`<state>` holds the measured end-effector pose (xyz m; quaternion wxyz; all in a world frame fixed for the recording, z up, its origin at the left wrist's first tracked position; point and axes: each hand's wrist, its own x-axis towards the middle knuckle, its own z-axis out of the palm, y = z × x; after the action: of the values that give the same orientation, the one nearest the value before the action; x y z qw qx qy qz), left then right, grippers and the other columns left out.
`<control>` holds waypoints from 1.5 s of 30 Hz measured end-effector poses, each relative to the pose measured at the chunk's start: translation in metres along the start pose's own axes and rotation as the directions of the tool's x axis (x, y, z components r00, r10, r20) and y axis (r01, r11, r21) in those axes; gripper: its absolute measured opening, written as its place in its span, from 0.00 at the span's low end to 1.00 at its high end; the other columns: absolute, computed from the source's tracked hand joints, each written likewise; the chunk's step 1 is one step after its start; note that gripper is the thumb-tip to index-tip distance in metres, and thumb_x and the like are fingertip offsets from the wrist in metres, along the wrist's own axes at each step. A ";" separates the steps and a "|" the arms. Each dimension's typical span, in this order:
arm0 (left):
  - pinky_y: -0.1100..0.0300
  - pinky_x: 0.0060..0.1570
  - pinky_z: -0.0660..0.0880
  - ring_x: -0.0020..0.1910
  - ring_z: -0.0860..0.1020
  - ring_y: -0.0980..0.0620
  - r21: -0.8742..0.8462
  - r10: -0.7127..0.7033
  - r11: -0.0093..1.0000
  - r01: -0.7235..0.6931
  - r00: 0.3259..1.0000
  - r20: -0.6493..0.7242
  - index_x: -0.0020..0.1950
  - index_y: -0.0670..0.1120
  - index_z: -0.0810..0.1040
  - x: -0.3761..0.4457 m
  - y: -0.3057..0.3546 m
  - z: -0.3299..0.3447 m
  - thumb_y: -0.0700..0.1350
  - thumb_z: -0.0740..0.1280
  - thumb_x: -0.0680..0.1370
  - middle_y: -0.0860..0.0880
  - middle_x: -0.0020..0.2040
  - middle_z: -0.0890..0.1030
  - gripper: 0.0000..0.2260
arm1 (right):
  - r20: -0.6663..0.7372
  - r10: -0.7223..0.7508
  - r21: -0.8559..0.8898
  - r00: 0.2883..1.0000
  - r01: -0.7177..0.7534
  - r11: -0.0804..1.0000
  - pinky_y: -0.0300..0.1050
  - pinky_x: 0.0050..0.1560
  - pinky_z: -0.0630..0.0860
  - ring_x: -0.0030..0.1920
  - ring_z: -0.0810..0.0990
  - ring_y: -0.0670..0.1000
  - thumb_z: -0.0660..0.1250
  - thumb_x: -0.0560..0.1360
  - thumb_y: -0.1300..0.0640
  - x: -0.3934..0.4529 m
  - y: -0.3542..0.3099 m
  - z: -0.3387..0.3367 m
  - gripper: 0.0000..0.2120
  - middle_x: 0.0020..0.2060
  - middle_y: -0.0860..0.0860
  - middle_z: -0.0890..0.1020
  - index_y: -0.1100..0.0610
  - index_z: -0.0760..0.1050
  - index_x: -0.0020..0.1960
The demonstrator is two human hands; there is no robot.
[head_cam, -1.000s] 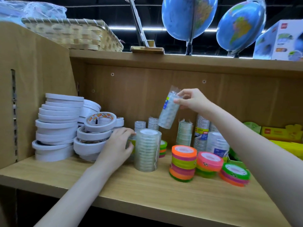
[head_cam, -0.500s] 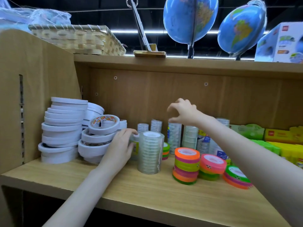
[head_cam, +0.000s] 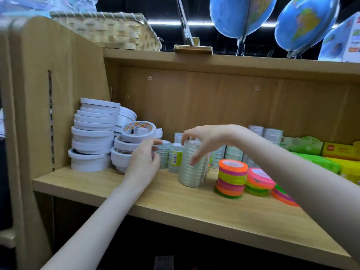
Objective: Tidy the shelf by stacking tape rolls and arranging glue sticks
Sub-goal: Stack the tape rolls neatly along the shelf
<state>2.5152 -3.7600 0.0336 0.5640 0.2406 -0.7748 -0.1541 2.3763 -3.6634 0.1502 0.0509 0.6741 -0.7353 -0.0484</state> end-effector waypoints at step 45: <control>0.57 0.61 0.67 0.72 0.57 0.50 0.617 0.006 0.709 -0.341 0.878 0.478 0.70 0.45 0.60 0.055 -0.013 0.066 0.53 0.66 0.75 0.49 0.71 0.63 0.28 | -0.221 -0.029 0.032 0.975 0.037 0.999 0.42 0.52 0.69 0.56 0.75 0.54 0.67 0.74 0.60 0.087 0.077 0.027 0.16 0.55 0.54 0.79 0.58 0.71 0.61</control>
<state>2.4415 -3.8025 0.0499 0.2558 0.3137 -0.9024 0.1478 2.2892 -3.7436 0.1349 0.1193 0.6883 -0.7145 0.0393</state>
